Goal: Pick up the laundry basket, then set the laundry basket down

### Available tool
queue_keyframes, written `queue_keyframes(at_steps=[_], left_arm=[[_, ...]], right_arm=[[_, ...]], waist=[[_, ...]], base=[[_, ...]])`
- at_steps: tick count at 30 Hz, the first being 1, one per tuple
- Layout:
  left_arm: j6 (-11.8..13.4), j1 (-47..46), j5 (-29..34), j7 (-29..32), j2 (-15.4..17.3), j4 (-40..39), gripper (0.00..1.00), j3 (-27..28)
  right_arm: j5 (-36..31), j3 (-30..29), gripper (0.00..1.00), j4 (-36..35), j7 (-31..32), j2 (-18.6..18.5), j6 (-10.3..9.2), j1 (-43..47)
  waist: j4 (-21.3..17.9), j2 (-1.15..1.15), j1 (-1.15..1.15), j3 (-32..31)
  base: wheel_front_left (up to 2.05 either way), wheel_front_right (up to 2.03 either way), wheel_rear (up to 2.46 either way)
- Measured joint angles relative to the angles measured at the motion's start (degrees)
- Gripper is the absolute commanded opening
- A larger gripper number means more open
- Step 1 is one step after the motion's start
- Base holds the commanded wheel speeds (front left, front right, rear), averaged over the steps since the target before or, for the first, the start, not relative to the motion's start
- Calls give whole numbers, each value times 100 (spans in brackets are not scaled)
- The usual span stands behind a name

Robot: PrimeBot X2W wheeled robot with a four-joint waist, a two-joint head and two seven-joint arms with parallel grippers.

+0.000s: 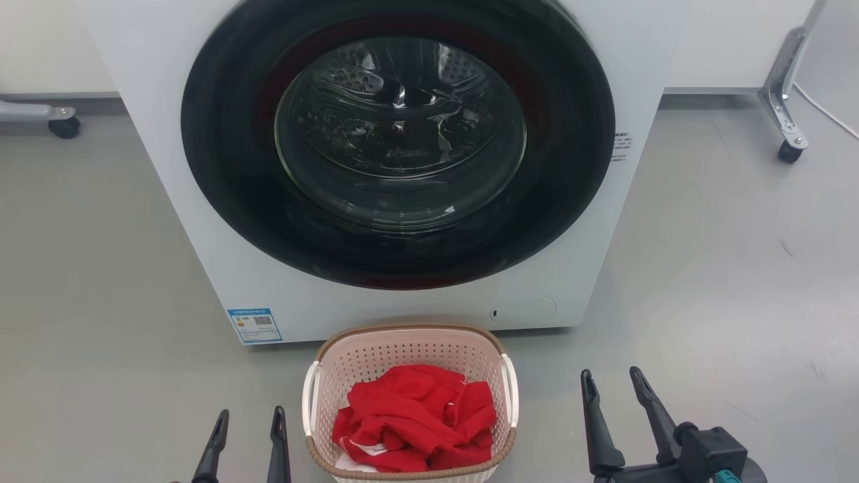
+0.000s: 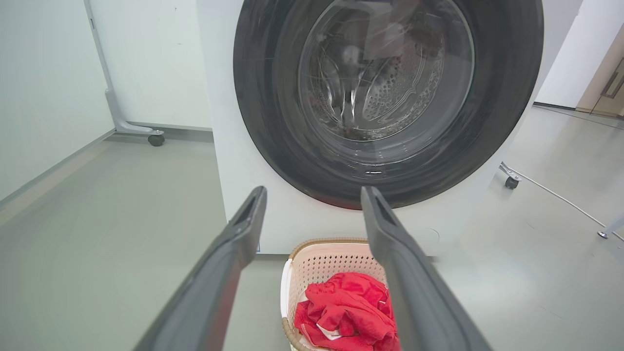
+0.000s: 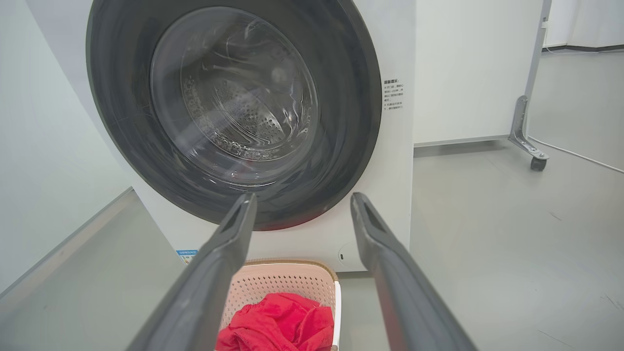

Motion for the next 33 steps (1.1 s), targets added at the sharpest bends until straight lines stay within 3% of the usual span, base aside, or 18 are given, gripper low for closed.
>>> queue_keyframes(at_steps=[1, 2, 12, 33], left_arm=[[0, 1, 25, 0, -3, -7, 100, 2], [0, 2, 42, 0, -9, -16, 0, 3], [-63, 101, -76, 67, -76, 344, 0, 31], [-366, -69, -1782, 575, -136, 488, 0, 432]], right_arm=[[-18, -5, 100, -12, 0, 2, 0, 8], [-37, -10, 0, -21, 0, 3, 0, 19], [116, -71, 0, 353, 65, 7, 30, 254], [1834, -715, 0, 419, 570, 42, 346, 183]], waist=[[0, 0, 0, 3], [0, 0, 0, 5], [5, 0, 0, 10], [42, 0, 0, 14]], base=[[0, 0, 0], [0, 0, 0], [0, 0, 0], [0, 0, 0]])
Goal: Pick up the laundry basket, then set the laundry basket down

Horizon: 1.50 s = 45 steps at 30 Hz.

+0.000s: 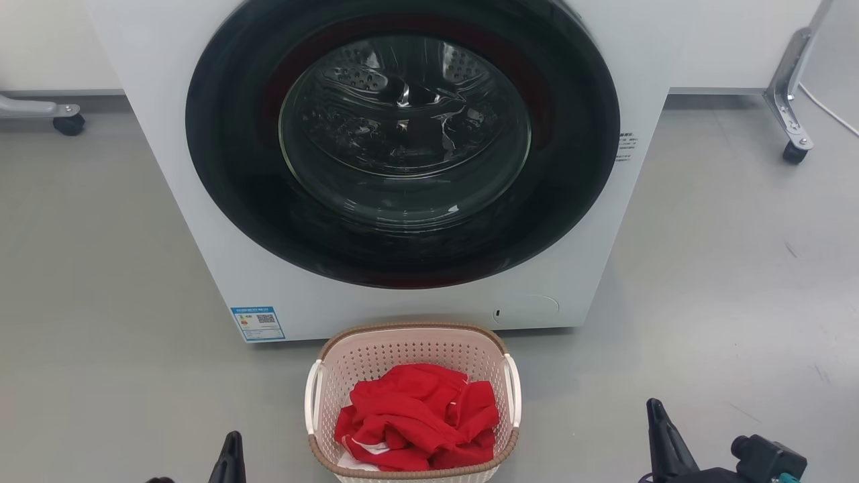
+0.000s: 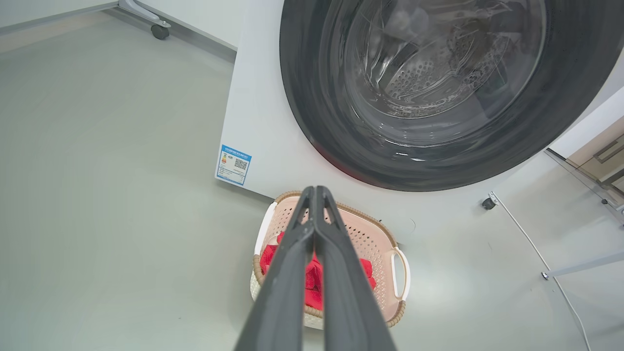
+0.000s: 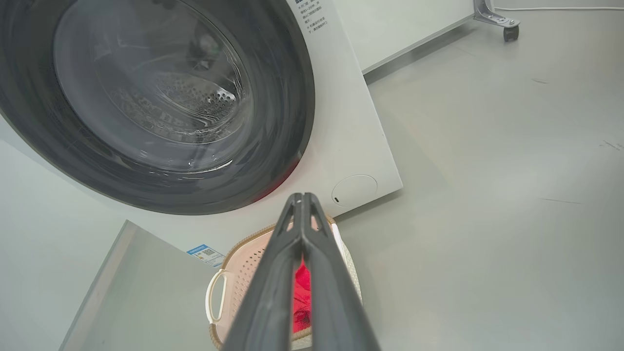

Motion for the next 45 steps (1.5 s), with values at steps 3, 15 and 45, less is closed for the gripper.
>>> queue_keyframes(at_steps=[3, 15, 45], left_arm=[[-26, -23, -256, 52, -7, 30, 0, 45], [-203, -229, -1114, 307, -41, 105, 0, 265], [-636, -608, -3350, 934, -167, 325, 0, 780]], right_arm=[[207, -82, 0, 10, 54, 4, 41, -14], [1131, -430, 0, 71, 327, 23, 201, -115], [3374, -1282, 0, 200, 929, 77, 646, -349]], waist=[[5, 0, 0, 1], [25, 0, 0, 3], [74, 0, 0, 8]], base=[[0, 0, 0], [0, 0, 0], [0, 0, 0]])
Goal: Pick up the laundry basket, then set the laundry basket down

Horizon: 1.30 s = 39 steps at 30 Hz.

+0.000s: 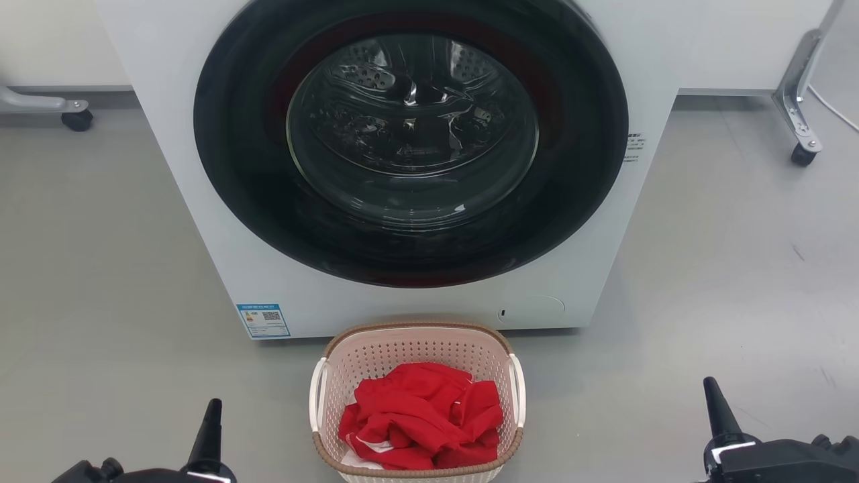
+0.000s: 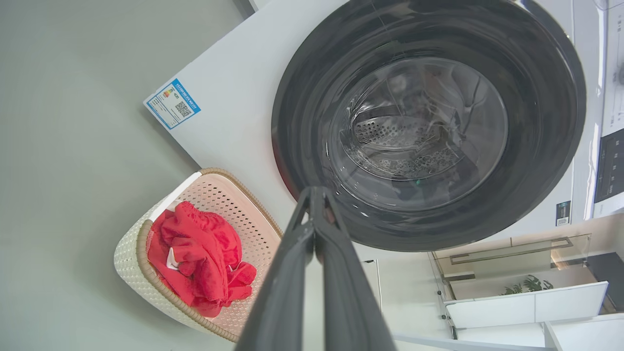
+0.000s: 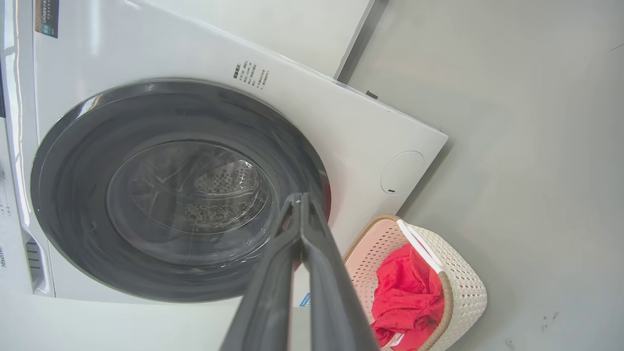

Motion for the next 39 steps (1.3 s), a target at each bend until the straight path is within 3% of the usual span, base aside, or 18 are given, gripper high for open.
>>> queue_keyframes(at_steps=[29, 39], left_arm=[[-377, -416, -2073, 557, -104, 199, 0, 497], [-419, -441, -2182, 571, -119, 205, 0, 504]], right_arm=[[2096, -786, 0, 130, 552, 37, 405, -147], [2139, -809, 0, 138, 580, 41, 427, -224]], waist=[[45, 0, 0, 6], [46, 0, 0, 6]], base=[[0, 0, 0], [0, 0, 0]])
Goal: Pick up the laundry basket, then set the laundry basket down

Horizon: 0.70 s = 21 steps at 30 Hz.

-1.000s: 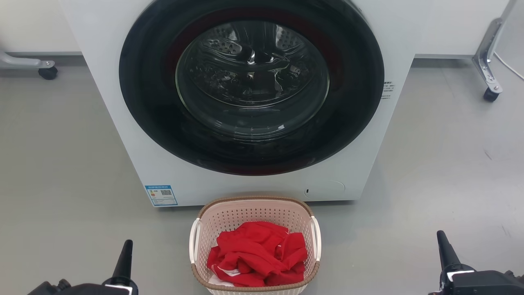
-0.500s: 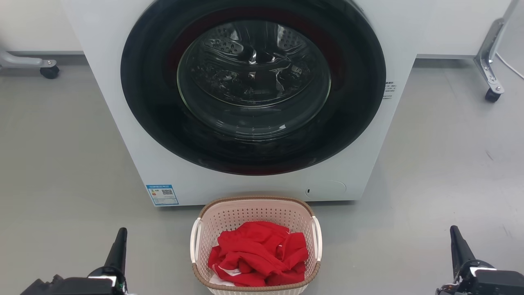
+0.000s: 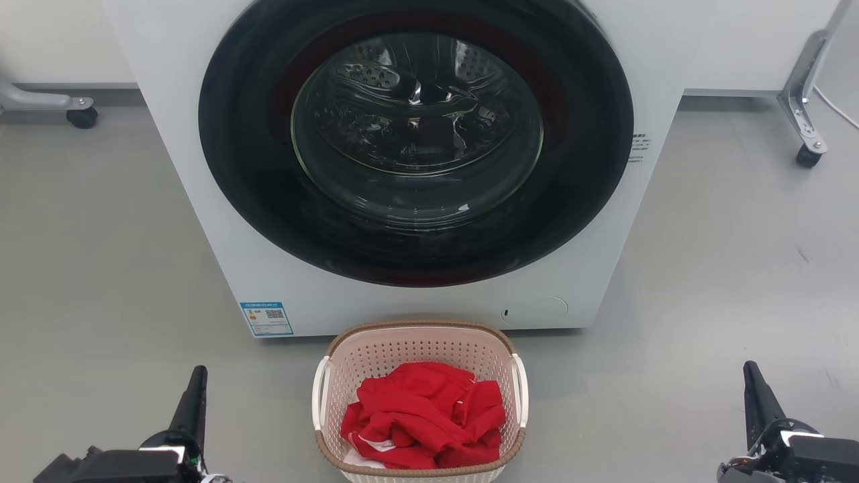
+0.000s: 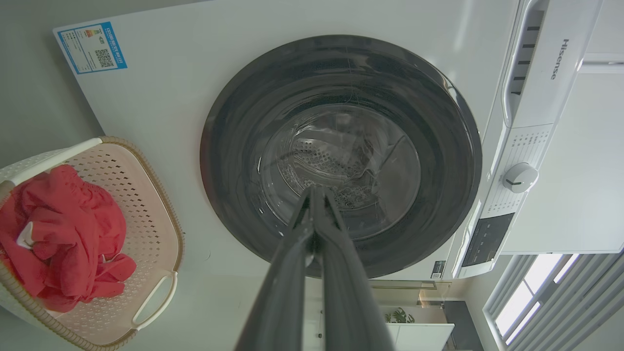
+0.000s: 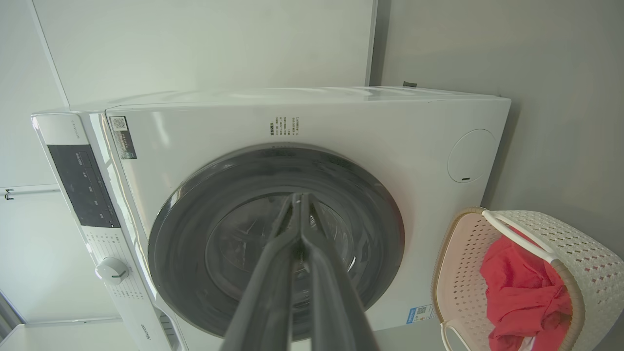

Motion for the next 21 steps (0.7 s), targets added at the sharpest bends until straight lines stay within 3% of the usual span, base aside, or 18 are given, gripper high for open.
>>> queue_keyframes(at_steps=[21], left_arm=[[0, 0, -2, 0, -3, 3, 0, 0]], right_arm=[[0, 0, 0, 0, 0, 1, 0, 0]], waist=[[0, 0, 0, 0]], base=[[0, 0, 0]])
